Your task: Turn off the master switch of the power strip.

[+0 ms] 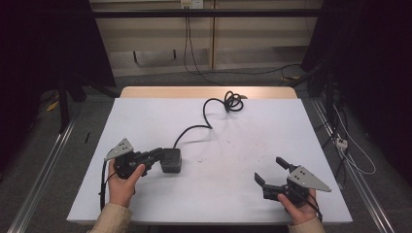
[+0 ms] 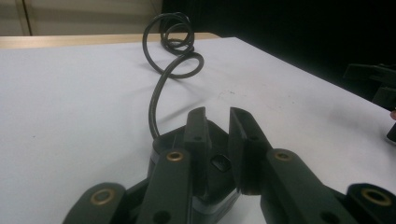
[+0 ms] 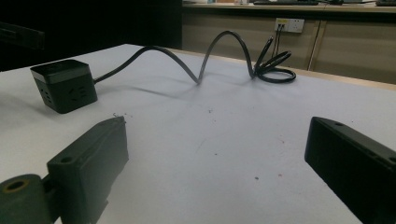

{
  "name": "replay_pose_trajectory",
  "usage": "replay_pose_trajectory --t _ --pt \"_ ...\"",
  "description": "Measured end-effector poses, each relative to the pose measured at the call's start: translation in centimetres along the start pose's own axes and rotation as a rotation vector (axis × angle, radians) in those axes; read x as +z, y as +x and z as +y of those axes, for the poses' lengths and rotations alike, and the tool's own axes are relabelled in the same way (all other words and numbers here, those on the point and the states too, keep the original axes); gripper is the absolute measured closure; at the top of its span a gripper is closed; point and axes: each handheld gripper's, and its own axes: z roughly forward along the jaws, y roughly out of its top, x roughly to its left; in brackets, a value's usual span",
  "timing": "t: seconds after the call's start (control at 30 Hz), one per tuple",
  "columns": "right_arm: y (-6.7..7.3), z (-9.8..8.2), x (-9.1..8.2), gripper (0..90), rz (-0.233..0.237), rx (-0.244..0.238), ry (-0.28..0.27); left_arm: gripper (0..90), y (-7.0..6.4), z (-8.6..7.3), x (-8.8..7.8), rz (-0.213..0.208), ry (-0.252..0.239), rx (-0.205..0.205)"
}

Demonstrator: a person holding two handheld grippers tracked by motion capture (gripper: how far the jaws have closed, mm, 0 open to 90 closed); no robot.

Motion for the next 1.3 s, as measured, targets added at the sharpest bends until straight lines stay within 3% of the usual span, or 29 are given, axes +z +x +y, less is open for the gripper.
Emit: replay_pose_trajectory --t 0.9,1.3 --pt "-0.02 0.00 0.00 5.4 0.001 0.001 -0.001 90.0 -0.54 0.10 0.79 -0.038 0.059 0.031" --pt "-0.01 -0.01 0.02 5.4 0.002 0.001 0.001 90.0 -0.62 0.05 0.91 -0.027 0.078 0.037"
